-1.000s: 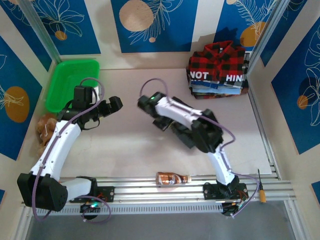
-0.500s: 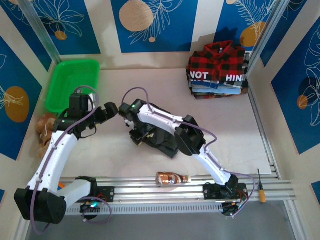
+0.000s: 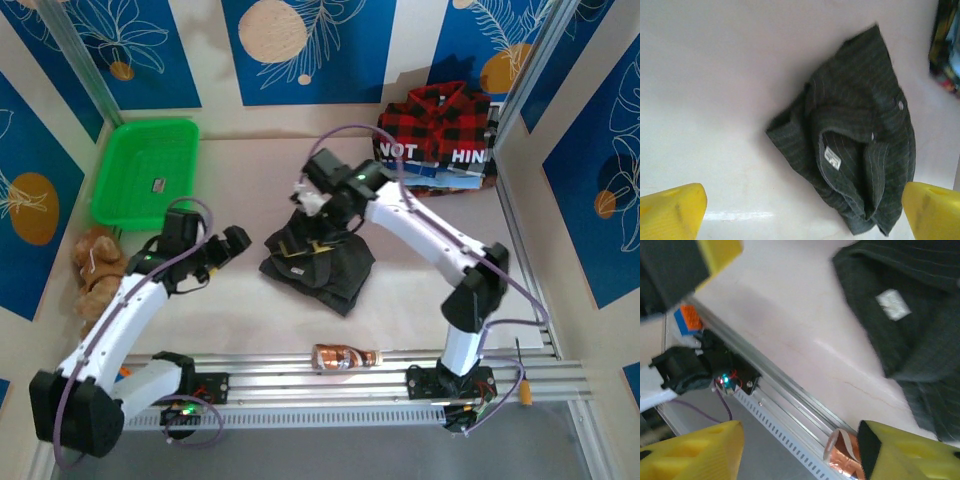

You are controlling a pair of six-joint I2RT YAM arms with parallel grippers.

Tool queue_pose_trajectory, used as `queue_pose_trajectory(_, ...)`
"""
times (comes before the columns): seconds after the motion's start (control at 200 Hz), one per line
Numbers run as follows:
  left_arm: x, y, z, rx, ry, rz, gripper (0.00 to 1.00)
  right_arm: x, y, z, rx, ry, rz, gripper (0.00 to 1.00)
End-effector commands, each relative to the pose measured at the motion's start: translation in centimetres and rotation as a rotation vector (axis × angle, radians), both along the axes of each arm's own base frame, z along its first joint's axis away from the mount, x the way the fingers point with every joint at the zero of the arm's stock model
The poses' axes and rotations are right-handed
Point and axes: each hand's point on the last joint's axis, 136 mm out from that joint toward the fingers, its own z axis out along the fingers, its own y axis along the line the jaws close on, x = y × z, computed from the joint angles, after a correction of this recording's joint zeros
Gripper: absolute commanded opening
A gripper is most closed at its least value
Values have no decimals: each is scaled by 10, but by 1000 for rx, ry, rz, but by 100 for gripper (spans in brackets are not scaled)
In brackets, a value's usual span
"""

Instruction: Fold and stack the long sleeve shirts

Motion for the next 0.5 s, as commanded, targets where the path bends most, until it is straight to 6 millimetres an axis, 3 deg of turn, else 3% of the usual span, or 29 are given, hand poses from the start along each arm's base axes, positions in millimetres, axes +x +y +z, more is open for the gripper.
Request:
queue_pose_trajectory(0.0,15,-38,-1,-89,-36,-26,99,18,-36,-71,-118,124,-114,45)
queue_pose_trajectory(0.08,16,-61,-21,-105,5,-51,98,23,-50,-106,-147,166,-147,35)
queue_pose_trajectory(0.29,40,-93,-64,-116,67,-63,91,24,-61,-169,-197,240,-208,24)
queue_pose_trajectory(0.495,71,-104,-92,-38,78,-84,84,1,-57,-191,-161,341,-287,23)
